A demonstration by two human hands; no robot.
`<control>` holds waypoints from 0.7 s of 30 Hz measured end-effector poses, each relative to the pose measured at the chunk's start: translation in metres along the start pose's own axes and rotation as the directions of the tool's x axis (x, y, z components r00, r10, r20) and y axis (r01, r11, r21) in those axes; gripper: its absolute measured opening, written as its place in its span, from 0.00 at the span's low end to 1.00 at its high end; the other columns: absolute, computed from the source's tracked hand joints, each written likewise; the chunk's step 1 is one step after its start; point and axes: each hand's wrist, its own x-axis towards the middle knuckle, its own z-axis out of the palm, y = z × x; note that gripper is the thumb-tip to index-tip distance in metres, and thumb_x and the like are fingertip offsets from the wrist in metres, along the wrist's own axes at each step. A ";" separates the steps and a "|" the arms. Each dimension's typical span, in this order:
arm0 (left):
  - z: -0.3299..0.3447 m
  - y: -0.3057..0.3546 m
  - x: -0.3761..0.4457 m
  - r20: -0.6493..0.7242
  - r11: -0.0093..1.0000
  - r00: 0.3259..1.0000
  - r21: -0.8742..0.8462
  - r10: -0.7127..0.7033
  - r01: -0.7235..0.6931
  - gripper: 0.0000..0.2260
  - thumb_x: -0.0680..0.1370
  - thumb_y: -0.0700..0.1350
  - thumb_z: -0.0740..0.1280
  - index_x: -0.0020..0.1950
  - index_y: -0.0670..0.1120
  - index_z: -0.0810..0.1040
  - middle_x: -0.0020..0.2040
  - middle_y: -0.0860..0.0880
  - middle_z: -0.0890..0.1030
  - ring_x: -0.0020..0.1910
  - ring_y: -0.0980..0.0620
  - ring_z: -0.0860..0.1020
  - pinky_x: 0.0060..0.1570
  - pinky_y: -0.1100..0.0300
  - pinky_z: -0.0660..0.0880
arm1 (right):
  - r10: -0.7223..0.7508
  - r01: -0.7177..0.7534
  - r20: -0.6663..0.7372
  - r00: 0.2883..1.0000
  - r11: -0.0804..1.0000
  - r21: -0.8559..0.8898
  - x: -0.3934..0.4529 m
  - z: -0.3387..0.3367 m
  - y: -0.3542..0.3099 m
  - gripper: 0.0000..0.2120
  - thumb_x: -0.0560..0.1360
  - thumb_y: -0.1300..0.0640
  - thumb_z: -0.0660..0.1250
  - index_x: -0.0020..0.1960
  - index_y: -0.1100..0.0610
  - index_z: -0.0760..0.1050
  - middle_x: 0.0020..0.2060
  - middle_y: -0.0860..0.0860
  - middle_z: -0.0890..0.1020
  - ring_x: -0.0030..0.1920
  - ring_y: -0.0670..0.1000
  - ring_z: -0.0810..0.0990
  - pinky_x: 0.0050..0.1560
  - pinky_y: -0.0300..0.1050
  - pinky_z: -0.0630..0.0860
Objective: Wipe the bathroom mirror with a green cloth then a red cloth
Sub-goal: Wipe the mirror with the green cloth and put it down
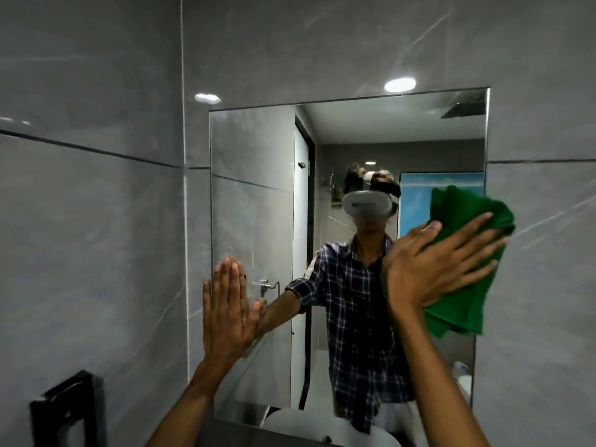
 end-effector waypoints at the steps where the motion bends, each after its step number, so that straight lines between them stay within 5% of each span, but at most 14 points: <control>1: 0.001 -0.001 0.000 -0.001 1.000 1.000 0.012 0.007 -0.007 0.35 0.83 0.61 0.44 0.83 0.40 0.53 0.84 0.40 0.54 0.84 0.41 0.53 0.79 0.36 0.57 | 0.068 -0.067 -0.008 0.998 0.997 0.030 -0.012 0.005 -0.015 0.32 0.85 0.44 0.49 0.84 0.58 0.51 0.83 0.61 0.56 0.84 0.63 0.53 0.82 0.66 0.49; 3: 0.003 -0.002 0.002 -0.001 0.999 1.000 0.039 0.011 -0.011 0.34 0.83 0.61 0.44 0.83 0.40 0.53 0.84 0.40 0.54 0.84 0.41 0.53 0.79 0.36 0.57 | 0.020 -0.022 0.045 0.999 0.999 0.047 -0.046 0.018 -0.049 0.32 0.85 0.44 0.51 0.83 0.60 0.52 0.83 0.62 0.57 0.83 0.64 0.54 0.82 0.68 0.51; 7: 0.003 -0.004 0.001 -0.025 0.998 0.999 0.045 0.037 -0.036 0.34 0.84 0.60 0.43 0.82 0.39 0.54 0.84 0.38 0.56 0.84 0.41 0.53 0.79 0.37 0.57 | -0.307 0.304 0.176 0.935 0.952 0.045 -0.139 0.047 -0.112 0.31 0.85 0.45 0.52 0.83 0.59 0.53 0.82 0.62 0.58 0.82 0.64 0.57 0.82 0.67 0.53; 11: -0.004 -0.012 -0.003 0.006 0.994 0.996 -0.075 0.086 -0.085 0.34 0.84 0.60 0.46 0.82 0.38 0.55 0.84 0.39 0.56 0.84 0.43 0.53 0.81 0.38 0.54 | -0.594 0.571 0.287 0.752 0.804 0.168 -0.187 0.061 -0.139 0.30 0.82 0.55 0.56 0.83 0.58 0.56 0.82 0.60 0.61 0.82 0.63 0.60 0.81 0.64 0.51; 14: -0.019 -0.012 -0.012 0.021 0.938 0.999 -0.344 -0.031 0.037 0.28 0.85 0.53 0.50 0.84 0.46 0.50 0.85 0.48 0.52 0.85 0.52 0.51 0.83 0.46 0.52 | -0.701 0.667 0.416 0.580 0.701 0.252 -0.190 0.058 -0.135 0.34 0.77 0.59 0.55 0.83 0.57 0.57 0.82 0.58 0.60 0.83 0.61 0.58 0.81 0.61 0.44; 18: -0.052 0.021 -0.006 0.157 0.489 0.906 -0.799 -0.393 0.350 0.25 0.84 0.49 0.55 0.82 0.47 0.60 0.82 0.49 0.63 0.81 0.55 0.62 0.78 0.63 0.63 | -0.808 0.730 0.580 0.103 0.457 0.507 -0.183 0.037 -0.125 0.34 0.79 0.61 0.61 0.83 0.56 0.57 0.84 0.54 0.56 0.85 0.56 0.50 0.81 0.53 0.34; 21: -0.086 0.055 0.005 0.340 0.072 0.749 -0.887 -0.569 0.457 0.21 0.85 0.49 0.59 0.76 0.43 0.72 0.75 0.44 0.75 0.73 0.52 0.75 0.63 0.70 0.76 | -0.805 0.526 0.587 0.085 0.537 0.660 -0.178 0.005 -0.103 0.28 0.81 0.62 0.62 0.80 0.59 0.63 0.82 0.56 0.63 0.84 0.55 0.57 0.85 0.53 0.45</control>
